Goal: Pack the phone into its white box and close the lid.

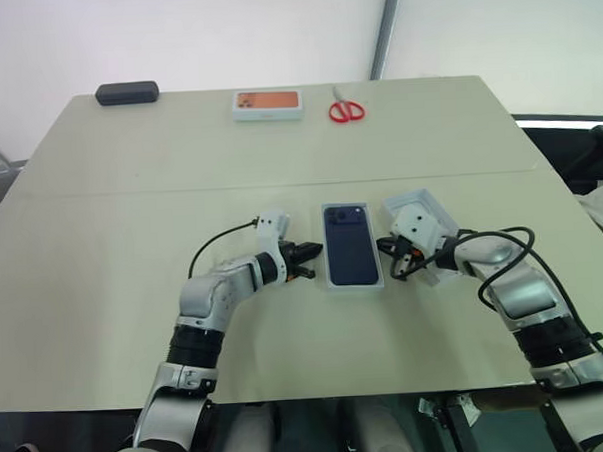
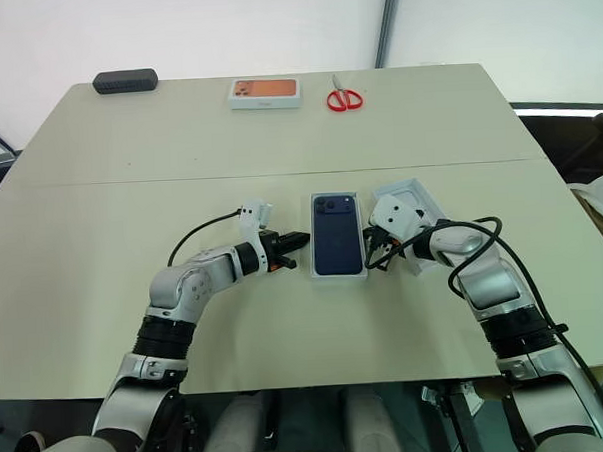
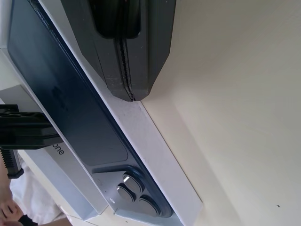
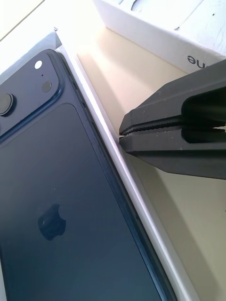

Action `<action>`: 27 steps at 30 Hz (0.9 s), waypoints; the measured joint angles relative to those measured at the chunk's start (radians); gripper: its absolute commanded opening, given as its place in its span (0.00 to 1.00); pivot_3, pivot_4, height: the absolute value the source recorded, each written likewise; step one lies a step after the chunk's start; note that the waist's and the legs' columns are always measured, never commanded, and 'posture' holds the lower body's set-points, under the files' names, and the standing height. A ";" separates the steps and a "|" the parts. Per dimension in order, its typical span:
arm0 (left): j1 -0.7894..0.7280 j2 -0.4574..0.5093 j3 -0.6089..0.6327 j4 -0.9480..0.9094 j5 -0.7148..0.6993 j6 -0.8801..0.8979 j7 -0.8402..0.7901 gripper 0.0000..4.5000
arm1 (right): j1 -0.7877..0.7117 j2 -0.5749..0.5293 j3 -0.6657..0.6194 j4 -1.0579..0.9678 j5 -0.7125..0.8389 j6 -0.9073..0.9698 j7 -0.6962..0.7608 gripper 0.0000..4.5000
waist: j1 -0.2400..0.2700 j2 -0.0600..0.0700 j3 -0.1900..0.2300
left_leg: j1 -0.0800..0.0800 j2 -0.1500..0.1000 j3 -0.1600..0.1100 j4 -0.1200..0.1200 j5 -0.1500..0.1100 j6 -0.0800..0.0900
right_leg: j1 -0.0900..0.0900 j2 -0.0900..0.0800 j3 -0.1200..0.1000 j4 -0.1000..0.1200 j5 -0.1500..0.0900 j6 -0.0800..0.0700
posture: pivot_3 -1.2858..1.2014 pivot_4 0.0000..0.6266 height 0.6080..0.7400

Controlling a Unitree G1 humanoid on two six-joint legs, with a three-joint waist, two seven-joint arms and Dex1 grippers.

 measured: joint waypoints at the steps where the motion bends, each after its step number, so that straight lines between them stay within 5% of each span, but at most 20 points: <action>1: 0.000 0.001 0.000 0.000 0.002 -0.001 0.000 0.01 | 0.000 0.000 0.000 0.000 0.000 -0.001 0.000 0.01 | 0.000 0.000 0.000 | 0.000 0.000 0.000 0.000 0.000 0.000 | 0.000 0.000 0.000 0.000 0.000 0.000 | 0.52 0.24 1.00; 12: 0.016 0.086 0.053 -0.054 -0.005 0.028 -0.012 0.01 | -0.044 -0.003 -0.015 0.005 0.005 -0.010 -0.026 0.01 | -0.002 0.000 0.000 | 0.000 0.000 0.000 0.000 0.000 0.000 | 0.000 0.000 0.000 0.001 0.000 0.000 | 0.52 0.24 1.00; 27: 0.083 0.167 0.083 -0.228 -0.050 0.076 -0.029 0.01 | -0.165 0.051 -0.016 0.263 -0.073 -0.180 -0.184 0.01 | -0.004 0.000 0.000 | 0.000 0.000 0.000 0.000 0.000 0.000 | 0.000 0.000 0.001 0.001 0.000 0.000 | 0.52 0.24 1.00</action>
